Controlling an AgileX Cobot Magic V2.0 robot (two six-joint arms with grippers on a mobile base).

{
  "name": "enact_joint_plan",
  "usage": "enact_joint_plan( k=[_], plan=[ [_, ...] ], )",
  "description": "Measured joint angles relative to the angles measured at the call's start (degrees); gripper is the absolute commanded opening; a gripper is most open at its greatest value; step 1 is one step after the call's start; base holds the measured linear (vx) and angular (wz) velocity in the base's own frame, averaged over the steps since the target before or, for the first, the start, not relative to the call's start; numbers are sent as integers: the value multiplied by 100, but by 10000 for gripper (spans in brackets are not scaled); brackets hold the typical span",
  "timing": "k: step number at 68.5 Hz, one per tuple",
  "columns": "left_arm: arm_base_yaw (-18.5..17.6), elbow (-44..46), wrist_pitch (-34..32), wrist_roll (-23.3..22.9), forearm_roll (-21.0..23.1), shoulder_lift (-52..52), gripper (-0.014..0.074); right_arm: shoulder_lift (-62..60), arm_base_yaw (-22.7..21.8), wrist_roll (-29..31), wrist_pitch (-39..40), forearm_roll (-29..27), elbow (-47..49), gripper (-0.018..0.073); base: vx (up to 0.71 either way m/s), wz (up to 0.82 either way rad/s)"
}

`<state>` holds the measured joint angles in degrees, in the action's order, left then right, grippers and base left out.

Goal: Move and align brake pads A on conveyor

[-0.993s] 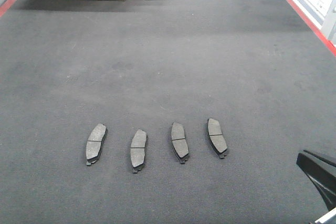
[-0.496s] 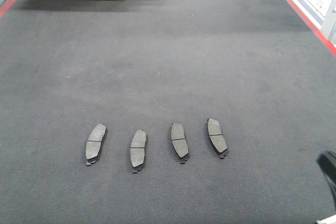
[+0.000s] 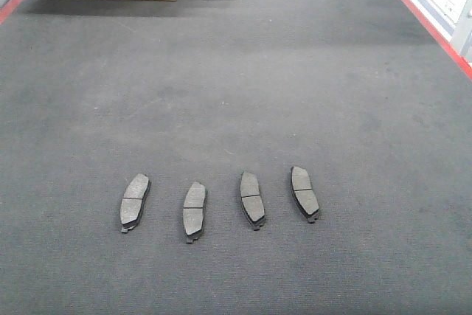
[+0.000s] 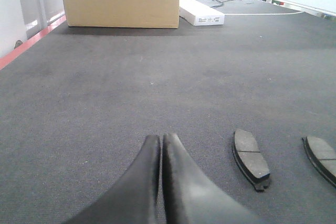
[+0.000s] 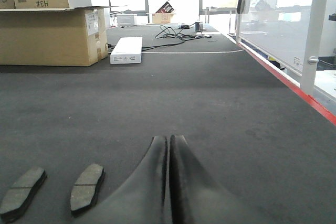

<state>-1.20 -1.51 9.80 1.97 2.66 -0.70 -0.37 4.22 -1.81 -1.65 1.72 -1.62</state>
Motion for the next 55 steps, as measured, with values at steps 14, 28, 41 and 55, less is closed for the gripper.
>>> enact_joint_plan(
  k=[14,28,41,55],
  plan=[
    [0,0,0,0,0,0,-6,-27,0,17,-106,0,-4,-6,0,0],
    [0,0,0,0,0,0,-6,-27,0,17,-110,0,-4,-6,0,0],
    [0,0,0,0,0,0,-6,-27,0,17,-118,0,-4,-6,0,0],
    [0,0,0,0,0,0,-6,-27,0,17,-124,0,-4,-6,0,0]
  ],
)
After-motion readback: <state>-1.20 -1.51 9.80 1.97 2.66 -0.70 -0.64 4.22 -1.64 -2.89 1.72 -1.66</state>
